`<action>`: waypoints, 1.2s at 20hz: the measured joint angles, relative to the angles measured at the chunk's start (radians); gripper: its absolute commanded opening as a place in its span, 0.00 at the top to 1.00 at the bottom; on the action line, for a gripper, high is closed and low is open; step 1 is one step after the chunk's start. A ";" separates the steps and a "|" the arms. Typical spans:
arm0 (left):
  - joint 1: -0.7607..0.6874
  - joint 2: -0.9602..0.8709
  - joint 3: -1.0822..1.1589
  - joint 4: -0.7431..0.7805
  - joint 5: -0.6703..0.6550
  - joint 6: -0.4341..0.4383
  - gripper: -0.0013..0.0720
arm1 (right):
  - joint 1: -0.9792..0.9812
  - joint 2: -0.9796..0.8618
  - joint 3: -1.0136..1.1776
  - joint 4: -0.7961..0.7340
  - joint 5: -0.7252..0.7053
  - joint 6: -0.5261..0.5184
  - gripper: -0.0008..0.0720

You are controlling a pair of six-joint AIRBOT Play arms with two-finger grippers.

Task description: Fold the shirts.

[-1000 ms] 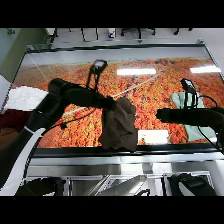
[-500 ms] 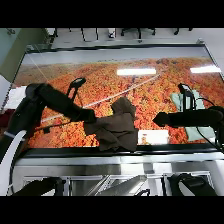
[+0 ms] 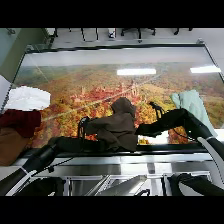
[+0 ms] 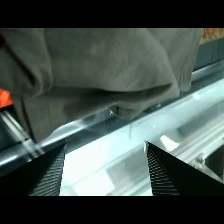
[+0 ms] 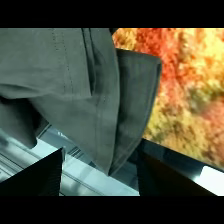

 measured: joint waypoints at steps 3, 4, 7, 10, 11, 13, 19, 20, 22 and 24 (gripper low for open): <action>-0.093 -0.099 0.009 -0.024 -0.125 -0.001 0.24 | 0.057 -0.095 -0.005 0.029 0.027 -0.021 0.30; -0.113 -0.132 0.022 -0.028 -0.146 -0.001 0.24 | 0.072 -0.117 -0.005 0.033 0.034 -0.025 0.30; -0.150 -0.225 0.072 -0.031 -0.177 -0.003 0.24 | 0.096 -0.150 -0.006 0.052 0.059 -0.029 0.43; -0.164 -0.293 0.119 -0.038 -0.191 -0.002 0.60 | 0.105 -0.164 -0.007 0.058 0.095 -0.032 0.80; -0.166 -0.308 0.127 -0.034 -0.188 -0.002 0.88 | 0.108 -0.166 -0.007 0.062 0.097 -0.033 0.97; -0.169 -0.317 0.141 -0.031 -0.187 0.000 0.97 | 0.109 -0.168 -0.007 0.067 0.111 -0.035 0.97; -0.129 -0.215 0.155 0.023 -0.148 0.002 0.97 | 0.075 -0.139 0.052 0.070 0.124 -0.035 0.97; -0.100 -0.167 0.164 0.045 -0.125 0.004 0.97 | 0.051 -0.117 0.093 0.070 0.106 -0.035 0.97; -0.010 -0.047 0.216 0.105 -0.052 0.009 0.97 | -0.005 -0.054 0.206 0.071 0.064 -0.035 0.97; 0.120 0.102 0.311 0.158 0.027 0.010 0.97 | -0.068 0.037 0.364 0.072 0.025 -0.035 0.97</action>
